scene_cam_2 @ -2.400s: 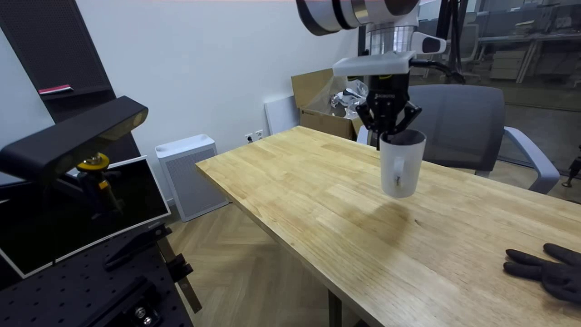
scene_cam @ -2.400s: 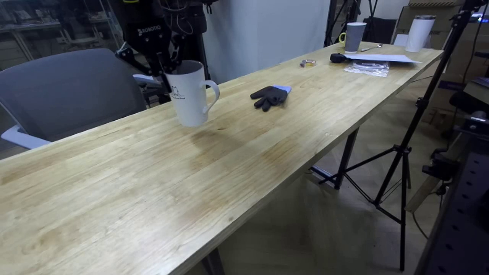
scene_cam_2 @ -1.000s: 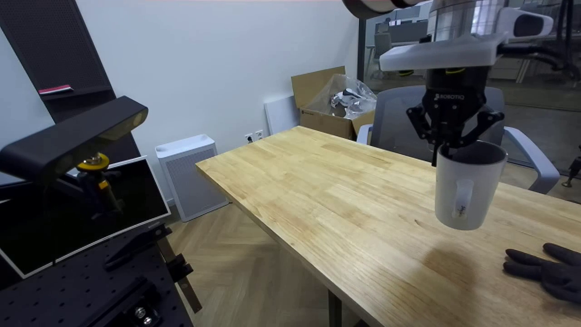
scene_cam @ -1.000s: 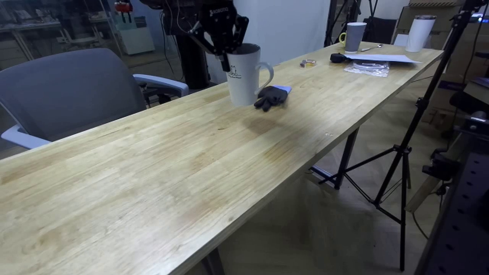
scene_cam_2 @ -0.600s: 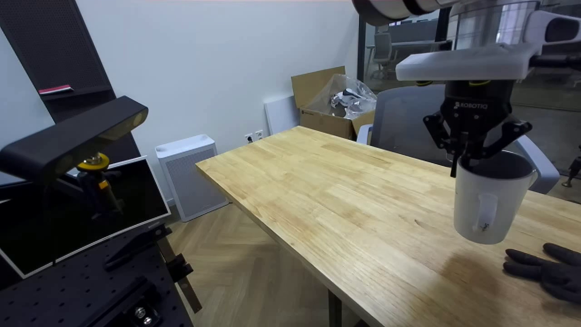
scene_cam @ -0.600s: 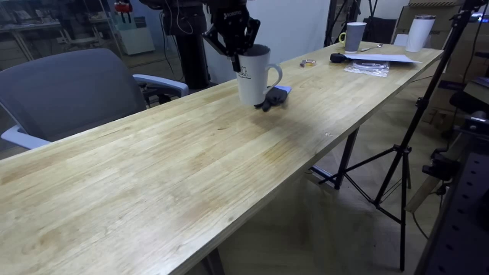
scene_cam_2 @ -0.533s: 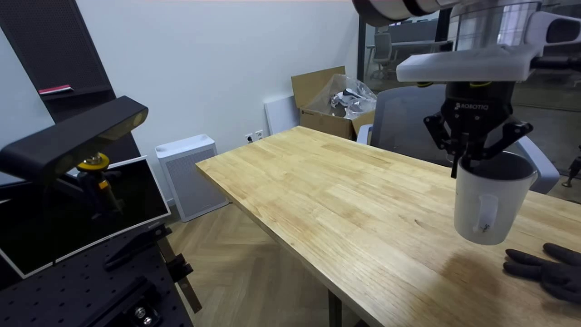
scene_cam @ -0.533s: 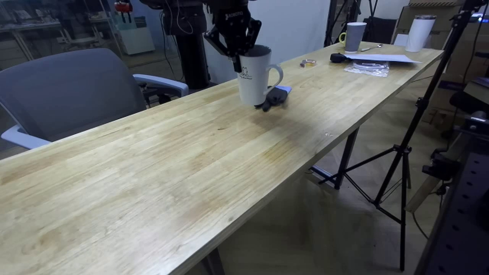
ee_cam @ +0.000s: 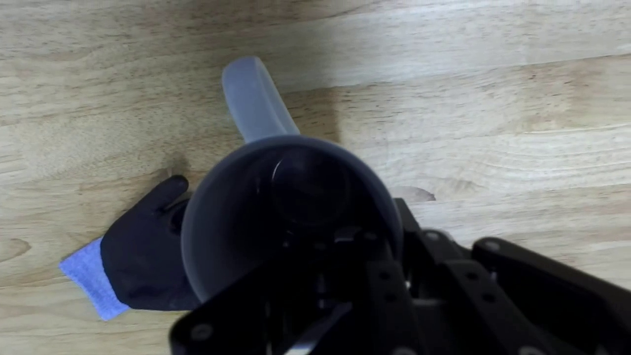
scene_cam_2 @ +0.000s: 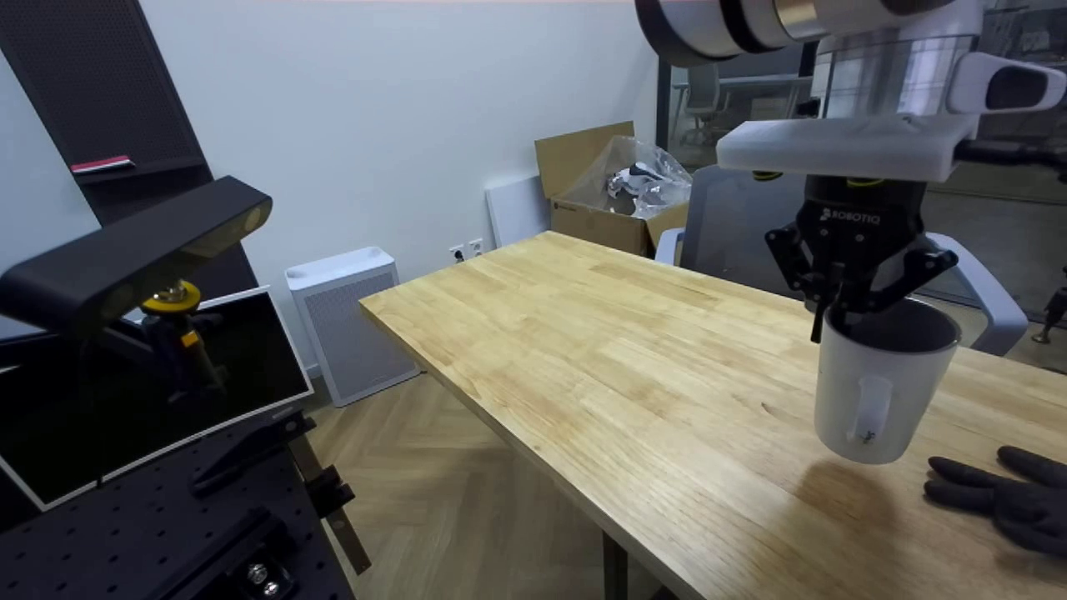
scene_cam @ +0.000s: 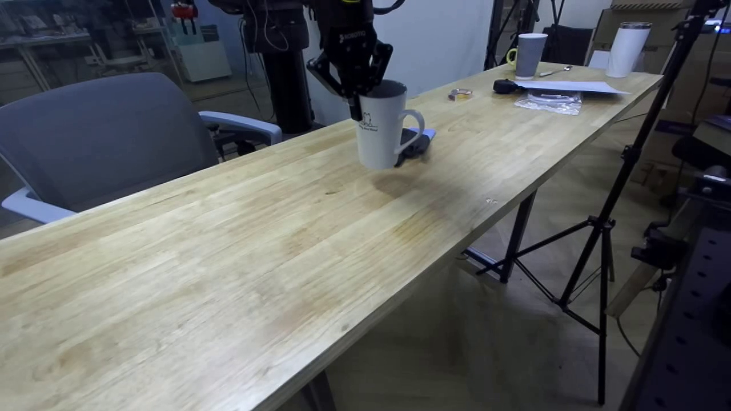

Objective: Move the mug to the right

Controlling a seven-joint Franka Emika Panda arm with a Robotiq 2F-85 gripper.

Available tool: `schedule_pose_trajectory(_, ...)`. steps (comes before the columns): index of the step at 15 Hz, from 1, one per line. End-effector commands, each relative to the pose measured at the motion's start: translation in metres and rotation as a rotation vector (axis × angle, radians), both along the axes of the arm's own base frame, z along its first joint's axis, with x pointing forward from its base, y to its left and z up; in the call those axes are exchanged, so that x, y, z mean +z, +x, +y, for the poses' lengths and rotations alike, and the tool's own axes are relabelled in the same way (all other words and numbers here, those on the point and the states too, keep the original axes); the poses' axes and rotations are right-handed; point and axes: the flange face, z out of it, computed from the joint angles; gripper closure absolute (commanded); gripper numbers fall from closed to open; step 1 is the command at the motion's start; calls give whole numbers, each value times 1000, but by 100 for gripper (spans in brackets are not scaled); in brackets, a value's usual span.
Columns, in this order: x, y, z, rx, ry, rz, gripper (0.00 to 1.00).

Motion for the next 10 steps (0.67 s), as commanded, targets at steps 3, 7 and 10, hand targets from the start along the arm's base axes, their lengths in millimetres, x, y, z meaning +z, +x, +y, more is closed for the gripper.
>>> schedule_pose_trajectory(3, 4, -9, -23, -22, 53, -11, 98)
schedule_pose_trajectory(7, 2, -18, -54, -49, 74, -5, 98)
schedule_pose_trajectory(10, -3, -25, -73, -66, 75, -2, 98)
